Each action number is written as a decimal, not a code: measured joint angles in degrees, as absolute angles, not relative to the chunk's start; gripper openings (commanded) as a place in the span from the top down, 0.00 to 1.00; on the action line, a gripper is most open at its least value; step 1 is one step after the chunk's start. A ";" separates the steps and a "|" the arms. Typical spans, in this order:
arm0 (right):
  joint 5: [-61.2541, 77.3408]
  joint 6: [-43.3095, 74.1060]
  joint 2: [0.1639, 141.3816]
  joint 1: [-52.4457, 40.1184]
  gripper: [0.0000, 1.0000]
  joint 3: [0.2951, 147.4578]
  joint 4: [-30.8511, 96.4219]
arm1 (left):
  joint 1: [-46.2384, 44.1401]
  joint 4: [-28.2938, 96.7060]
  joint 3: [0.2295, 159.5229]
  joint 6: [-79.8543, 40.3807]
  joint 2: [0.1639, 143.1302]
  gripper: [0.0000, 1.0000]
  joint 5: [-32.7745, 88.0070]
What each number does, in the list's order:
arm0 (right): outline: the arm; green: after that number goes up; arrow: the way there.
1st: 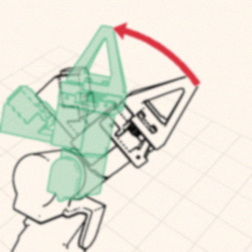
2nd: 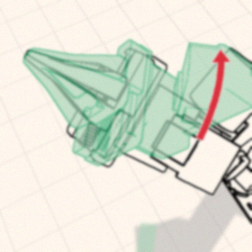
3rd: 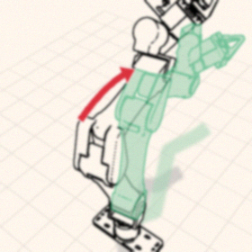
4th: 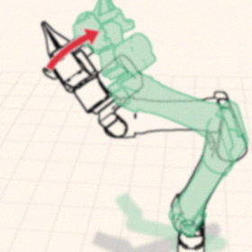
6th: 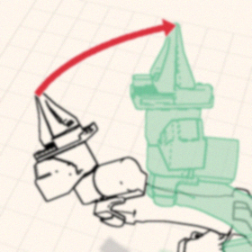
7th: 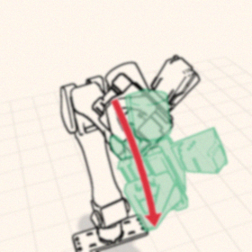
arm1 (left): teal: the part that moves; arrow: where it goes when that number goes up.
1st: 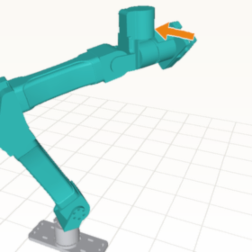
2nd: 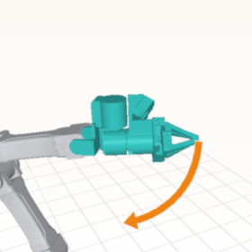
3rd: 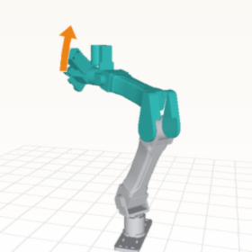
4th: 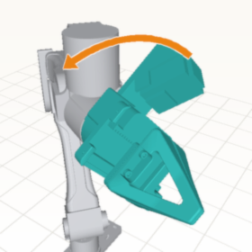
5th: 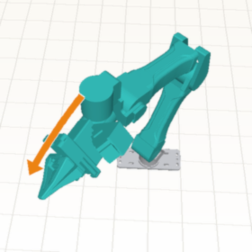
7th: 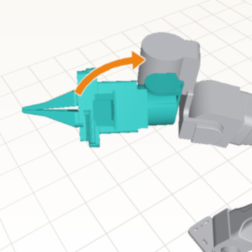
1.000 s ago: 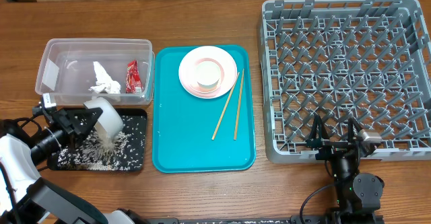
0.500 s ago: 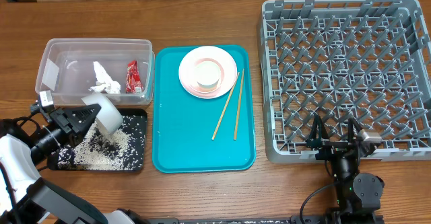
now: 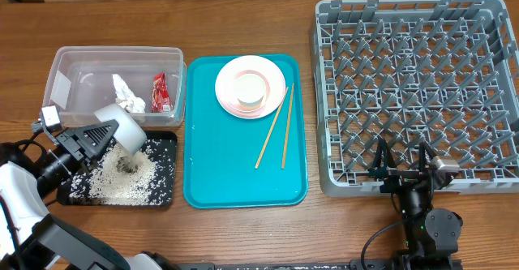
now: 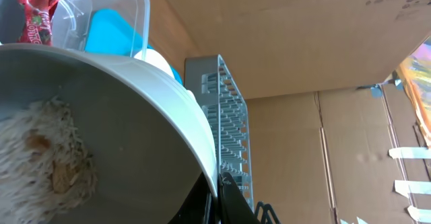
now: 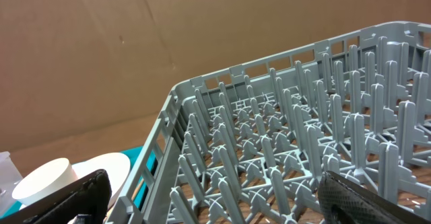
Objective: Sort waste into correct bins and load items into the dishwasher
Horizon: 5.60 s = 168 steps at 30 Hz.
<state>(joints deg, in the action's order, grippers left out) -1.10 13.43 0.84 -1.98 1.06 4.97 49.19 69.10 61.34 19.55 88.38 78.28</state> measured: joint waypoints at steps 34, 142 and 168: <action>-1.10 13.41 0.84 -2.00 0.00 1.06 4.93 | 54.46 68.88 58.72 18.83 88.38 0.96 84.25; -1.10 13.43 0.84 -1.98 0.00 1.06 4.97 | -38.17 60.16 76.79 -37.19 107.18 0.91 -10.68; -1.10 13.43 0.84 -1.98 0.00 1.06 4.97 | -33.54 62.81 82.43 -31.29 107.18 0.88 2.85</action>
<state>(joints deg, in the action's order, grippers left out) -1.10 13.43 0.84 -1.98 1.06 4.97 -33.54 62.81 82.43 -31.29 107.18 2.85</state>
